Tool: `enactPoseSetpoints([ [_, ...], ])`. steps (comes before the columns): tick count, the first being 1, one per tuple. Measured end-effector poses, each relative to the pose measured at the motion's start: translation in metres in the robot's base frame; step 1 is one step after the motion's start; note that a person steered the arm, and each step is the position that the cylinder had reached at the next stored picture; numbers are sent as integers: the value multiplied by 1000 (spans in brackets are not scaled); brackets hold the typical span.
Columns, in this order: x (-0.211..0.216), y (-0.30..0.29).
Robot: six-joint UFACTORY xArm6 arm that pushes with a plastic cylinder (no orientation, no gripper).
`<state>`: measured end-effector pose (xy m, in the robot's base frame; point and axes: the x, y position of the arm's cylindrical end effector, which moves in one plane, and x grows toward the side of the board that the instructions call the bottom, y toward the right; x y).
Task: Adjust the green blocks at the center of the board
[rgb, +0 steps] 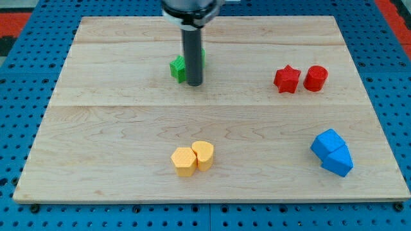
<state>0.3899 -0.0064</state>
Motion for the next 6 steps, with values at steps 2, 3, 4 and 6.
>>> enactPoseSetpoints([
  [2, -131, 61],
  [3, -109, -14],
  [4, -67, -53],
  [6, -66, -74],
])
